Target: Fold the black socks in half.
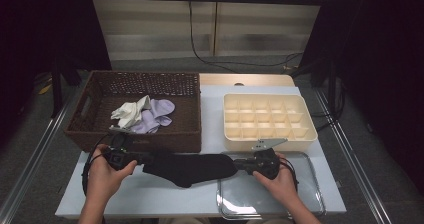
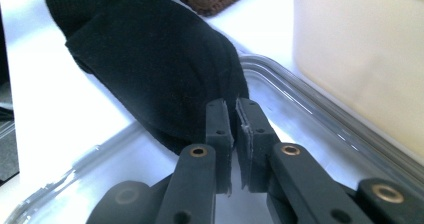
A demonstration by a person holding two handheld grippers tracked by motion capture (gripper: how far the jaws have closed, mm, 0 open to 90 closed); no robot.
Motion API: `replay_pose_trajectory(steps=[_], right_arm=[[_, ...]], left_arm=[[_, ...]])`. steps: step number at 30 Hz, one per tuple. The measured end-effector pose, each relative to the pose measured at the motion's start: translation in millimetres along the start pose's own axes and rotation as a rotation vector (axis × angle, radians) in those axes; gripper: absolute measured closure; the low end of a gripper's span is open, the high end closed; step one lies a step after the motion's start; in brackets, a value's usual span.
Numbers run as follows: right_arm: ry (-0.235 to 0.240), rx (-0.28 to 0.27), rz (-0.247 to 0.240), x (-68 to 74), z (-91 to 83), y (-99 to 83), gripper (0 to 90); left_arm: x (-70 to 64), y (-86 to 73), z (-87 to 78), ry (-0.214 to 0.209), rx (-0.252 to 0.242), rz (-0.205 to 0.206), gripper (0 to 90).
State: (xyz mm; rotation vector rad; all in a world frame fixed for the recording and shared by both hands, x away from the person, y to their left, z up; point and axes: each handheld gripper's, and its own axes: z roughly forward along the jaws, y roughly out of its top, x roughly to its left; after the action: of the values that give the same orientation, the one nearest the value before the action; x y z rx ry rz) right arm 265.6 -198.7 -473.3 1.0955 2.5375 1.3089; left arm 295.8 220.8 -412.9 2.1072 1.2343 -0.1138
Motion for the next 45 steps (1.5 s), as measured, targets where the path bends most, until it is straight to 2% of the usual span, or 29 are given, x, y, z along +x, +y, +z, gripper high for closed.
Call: replay_pose_trajectory(steps=[2, 7, 10, 17, 18, 24, 29, 36, 45], right_arm=[[0.001, -0.004, -0.007, 1.2, 1.4, 2.0, 83.2], [-0.003, -0.034, 0.023, -7.0, -6.1, 1.4, 83.5], [-0.027, -0.016, 0.024, -10.3, -7.7, -1.6, 84.1], [-0.007, 0.014, 0.004, -2.9, 4.8, -3.5, 84.0], [-0.001, 0.015, -0.001, -1.8, 6.6, -3.2, 84.0], [0.000, 0.024, -0.015, 2.1, 10.8, -2.5, 84.1], [-0.012, 0.029, -0.025, 2.1, 11.3, -4.6, 86.1], [-0.012, 0.030, -0.044, 2.2, 10.5, -5.7, 88.8], [-0.019, 0.031, -0.052, 4.0, 10.2, -6.2, 88.4]], left_arm=[[3.0, -0.9, -1.1, -0.003, 0.006, 0.000, 82.4], [9.3, -3.6, -0.9, -0.007, 0.001, -0.013, 82.3], [10.7, -3.7, -1.5, 0.002, 0.004, -0.003, 82.1], [7.2, 1.2, -9.0, 0.015, 0.001, 0.010, 82.0], [7.5, 2.7, -11.2, 0.019, 0.014, 0.021, 82.0], [6.1, 9.4, -18.8, 0.039, 0.033, 0.022, 82.0], [-4.0, 17.0, -16.7, 0.030, 0.027, 0.040, 81.9], [-25.9, 30.1, -8.9, 0.003, 0.019, 0.081, 81.9], [-46.9, 41.3, 11.5, -0.023, 0.043, 0.130, 81.9]])
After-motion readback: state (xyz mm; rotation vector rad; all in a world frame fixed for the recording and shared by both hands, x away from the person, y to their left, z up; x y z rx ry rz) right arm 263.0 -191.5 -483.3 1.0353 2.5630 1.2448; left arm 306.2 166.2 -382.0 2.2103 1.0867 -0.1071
